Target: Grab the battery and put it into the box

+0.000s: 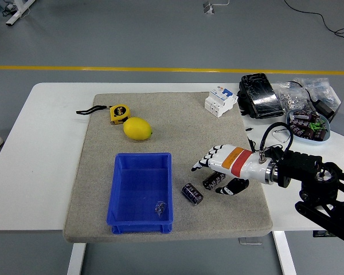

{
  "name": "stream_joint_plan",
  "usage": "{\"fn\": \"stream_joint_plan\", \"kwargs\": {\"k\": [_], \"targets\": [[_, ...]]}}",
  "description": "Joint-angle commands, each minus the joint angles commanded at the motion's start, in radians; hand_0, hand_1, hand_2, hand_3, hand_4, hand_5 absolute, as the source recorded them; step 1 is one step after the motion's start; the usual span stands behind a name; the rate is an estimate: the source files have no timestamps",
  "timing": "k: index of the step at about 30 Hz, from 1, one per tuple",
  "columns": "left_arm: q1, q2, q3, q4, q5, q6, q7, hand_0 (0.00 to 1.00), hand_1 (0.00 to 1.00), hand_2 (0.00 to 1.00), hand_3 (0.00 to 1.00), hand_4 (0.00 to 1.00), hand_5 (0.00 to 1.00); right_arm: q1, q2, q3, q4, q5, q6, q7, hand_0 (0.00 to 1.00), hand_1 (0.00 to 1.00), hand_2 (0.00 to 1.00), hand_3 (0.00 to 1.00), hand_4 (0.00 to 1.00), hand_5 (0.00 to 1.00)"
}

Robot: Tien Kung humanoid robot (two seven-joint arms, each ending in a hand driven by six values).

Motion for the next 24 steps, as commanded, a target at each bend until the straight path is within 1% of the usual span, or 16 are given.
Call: {"fn": "stream_joint_plan", "kwargs": {"k": [3, 4, 5, 9, 10, 15, 16, 21, 22, 24], "targets": [[-0.002, 0.0, -0.002, 0.0, 0.006, 0.0, 0.001, 0.586, 0.54, 0.61, 0.607, 0.693, 0.58, 0.006, 0.011, -0.014, -0.033, 0.017, -0.033, 0.018, 0.783, 0.734, 0.739, 0.799, 0.834, 0.093], [-0.002, 0.0, -0.002, 0.0, 0.005, 0.0, 0.001, 0.584, 0.538, 0.606, 0.606, 0.693, 0.578, 0.008, 0.017, -0.021, -0.048, 0.023, -0.041, 0.023, 0.735, 0.692, 0.709, 0.742, 0.803, 0.082], [-0.003, 0.0, -0.003, 0.0, 0.006, 0.0, 0.002, 0.584, 0.538, 0.606, 0.606, 0.693, 0.578, 0.01, 0.021, -0.026, -0.061, 0.028, -0.046, 0.026, 0.735, 0.692, 0.709, 0.742, 0.803, 0.082], [-0.005, 0.0, -0.005, -0.001, 0.012, 0.0, 0.003, 0.584, 0.538, 0.606, 0.606, 0.693, 0.578, 0.01, 0.035, -0.041, -0.093, 0.037, -0.053, 0.03, 0.735, 0.692, 0.709, 0.742, 0.803, 0.082], [-0.005, 0.0, -0.005, -0.001, 0.012, 0.0, 0.003, 0.584, 0.537, 0.604, 0.606, 0.691, 0.576, 0.009, 0.038, -0.044, -0.099, 0.04, -0.055, 0.03, 0.723, 0.68, 0.704, 0.715, 0.781, 0.077], [-0.007, -0.002, -0.006, -0.001, 0.014, 0.0, 0.004, 0.584, 0.537, 0.604, 0.606, 0.691, 0.576, 0.006, 0.056, -0.062, -0.137, 0.06, -0.064, 0.037, 0.723, 0.68, 0.704, 0.715, 0.781, 0.077], [-0.007, -0.002, -0.007, -0.001, 0.015, 0.0, 0.004, 0.584, 0.536, 0.603, 0.605, 0.69, 0.575, 0.006, 0.058, -0.064, -0.143, 0.063, -0.067, 0.038, 0.704, 0.67, 0.697, 0.687, 0.756, 0.071], [-0.006, -0.002, -0.008, -0.002, 0.019, 0.0, 0.006, 0.584, 0.536, 0.603, 0.605, 0.69, 0.575, 0.003, 0.069, -0.063, -0.175, 0.077, -0.075, 0.041, 0.704, 0.67, 0.697, 0.687, 0.756, 0.071], [-0.006, -0.002, -0.009, -0.002, 0.02, 0.0, 0.007, 0.581, 0.536, 0.603, 0.606, 0.69, 0.574, 0.001, 0.071, -0.064, -0.18, 0.08, -0.076, 0.041, 0.694, 0.656, 0.668, 0.664, 0.724, 0.059], [-0.005, -0.002, -0.009, -0.002, 0.021, 0.0, 0.007, 0.581, 0.536, 0.603, 0.606, 0.69, 0.574, -0.002, 0.075, -0.066, -0.189, 0.083, -0.079, 0.043, 0.694, 0.656, 0.668, 0.664, 0.724, 0.059]]}}
